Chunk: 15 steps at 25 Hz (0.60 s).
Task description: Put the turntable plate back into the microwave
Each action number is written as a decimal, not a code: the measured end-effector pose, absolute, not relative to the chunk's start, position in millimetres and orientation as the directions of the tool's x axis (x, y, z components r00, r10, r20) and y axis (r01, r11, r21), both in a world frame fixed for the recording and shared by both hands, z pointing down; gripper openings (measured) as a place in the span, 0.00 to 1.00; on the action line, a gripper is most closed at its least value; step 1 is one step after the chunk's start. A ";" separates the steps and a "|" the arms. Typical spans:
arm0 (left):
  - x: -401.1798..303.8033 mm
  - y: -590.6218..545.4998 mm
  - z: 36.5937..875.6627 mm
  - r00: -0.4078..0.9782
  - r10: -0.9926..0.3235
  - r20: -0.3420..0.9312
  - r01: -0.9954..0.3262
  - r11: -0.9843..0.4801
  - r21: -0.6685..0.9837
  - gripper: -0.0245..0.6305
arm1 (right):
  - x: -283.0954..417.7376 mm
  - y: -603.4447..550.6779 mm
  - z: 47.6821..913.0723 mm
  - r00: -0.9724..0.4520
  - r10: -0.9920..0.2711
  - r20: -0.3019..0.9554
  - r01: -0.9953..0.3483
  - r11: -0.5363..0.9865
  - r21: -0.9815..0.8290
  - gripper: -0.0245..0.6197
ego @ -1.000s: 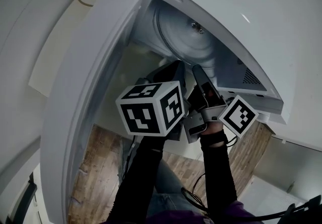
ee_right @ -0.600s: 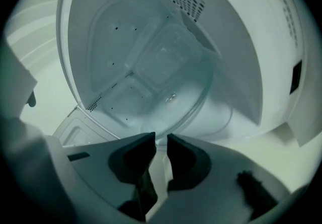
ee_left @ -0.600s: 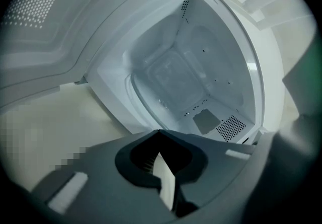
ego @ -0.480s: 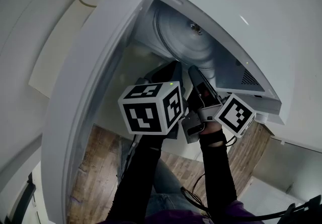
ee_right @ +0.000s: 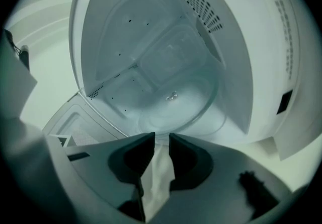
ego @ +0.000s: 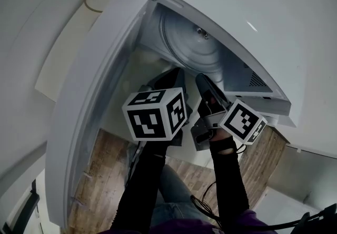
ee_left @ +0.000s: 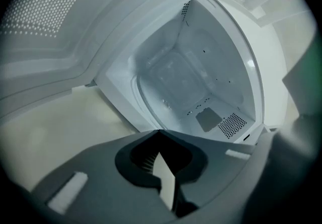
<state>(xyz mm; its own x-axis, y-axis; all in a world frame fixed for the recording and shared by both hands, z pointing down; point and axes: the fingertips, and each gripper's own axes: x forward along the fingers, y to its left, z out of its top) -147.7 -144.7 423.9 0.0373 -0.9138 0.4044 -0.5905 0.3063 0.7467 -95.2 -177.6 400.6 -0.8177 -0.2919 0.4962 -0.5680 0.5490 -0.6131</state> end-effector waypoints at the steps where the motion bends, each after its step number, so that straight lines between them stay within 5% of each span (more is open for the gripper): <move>1: -146.7 -143.8 422.3 0.036 -0.914 0.405 -0.591 0.307 0.746 0.04 | -94.9 -177.0 399.1 -0.820 -0.289 0.495 -0.565 0.551 -0.615 0.16; 7: -132.4 -130.9 403.8 0.032 -0.910 0.414 -0.645 0.297 0.704 0.04 | -83.8 -161.5 376.7 -0.825 -0.296 0.481 -0.552 0.604 -0.575 0.16; 15: -102.4 -94.8 322.4 -0.091 -0.946 0.311 -0.783 0.261 0.565 0.04 | -69.2 -119.6 266.2 -0.911 -0.302 0.282 -0.395 0.834 -0.385 0.08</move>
<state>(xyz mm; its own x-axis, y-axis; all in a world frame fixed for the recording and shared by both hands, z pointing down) -102.4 -94.8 322.4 -0.0907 -0.9461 0.3109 -0.7826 0.2608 0.5653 -69.2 -119.6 266.2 -0.9107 -0.3018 0.2819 -0.3955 0.8341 -0.3845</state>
